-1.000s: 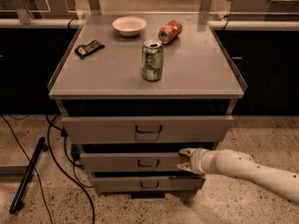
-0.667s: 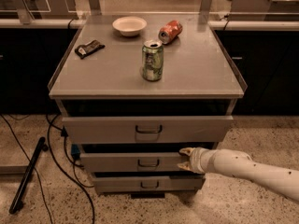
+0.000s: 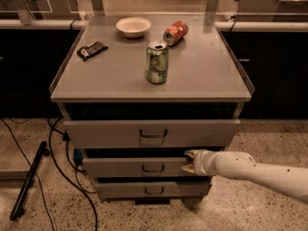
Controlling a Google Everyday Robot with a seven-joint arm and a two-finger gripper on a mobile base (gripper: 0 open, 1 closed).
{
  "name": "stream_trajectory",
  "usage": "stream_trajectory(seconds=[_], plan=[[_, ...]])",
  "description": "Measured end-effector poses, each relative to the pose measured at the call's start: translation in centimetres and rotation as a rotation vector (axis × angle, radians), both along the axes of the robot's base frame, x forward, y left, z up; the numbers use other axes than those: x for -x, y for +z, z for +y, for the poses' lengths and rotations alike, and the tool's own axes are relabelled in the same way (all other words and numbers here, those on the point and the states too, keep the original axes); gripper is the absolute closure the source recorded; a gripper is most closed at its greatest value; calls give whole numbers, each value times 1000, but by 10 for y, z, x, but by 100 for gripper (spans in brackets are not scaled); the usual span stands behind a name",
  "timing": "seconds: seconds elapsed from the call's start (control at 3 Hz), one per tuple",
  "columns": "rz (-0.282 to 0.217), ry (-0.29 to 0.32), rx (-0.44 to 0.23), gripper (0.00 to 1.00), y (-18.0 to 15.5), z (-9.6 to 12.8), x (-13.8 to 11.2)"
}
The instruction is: Open middle drawer
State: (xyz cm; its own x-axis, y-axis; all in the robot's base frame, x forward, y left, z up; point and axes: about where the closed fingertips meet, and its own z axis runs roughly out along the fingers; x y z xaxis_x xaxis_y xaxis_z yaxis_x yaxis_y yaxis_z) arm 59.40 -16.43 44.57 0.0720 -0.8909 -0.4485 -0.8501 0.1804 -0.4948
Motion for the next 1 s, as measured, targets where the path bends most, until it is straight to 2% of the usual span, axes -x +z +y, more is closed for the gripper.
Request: stream_trajectory(seconds=[0.33,0.67,1.0], plan=[[13,5,24,61,-6,0,-3],[37,7,50,79,-12,-3,-2],[41,7,54,100,-13,-4,-2]])
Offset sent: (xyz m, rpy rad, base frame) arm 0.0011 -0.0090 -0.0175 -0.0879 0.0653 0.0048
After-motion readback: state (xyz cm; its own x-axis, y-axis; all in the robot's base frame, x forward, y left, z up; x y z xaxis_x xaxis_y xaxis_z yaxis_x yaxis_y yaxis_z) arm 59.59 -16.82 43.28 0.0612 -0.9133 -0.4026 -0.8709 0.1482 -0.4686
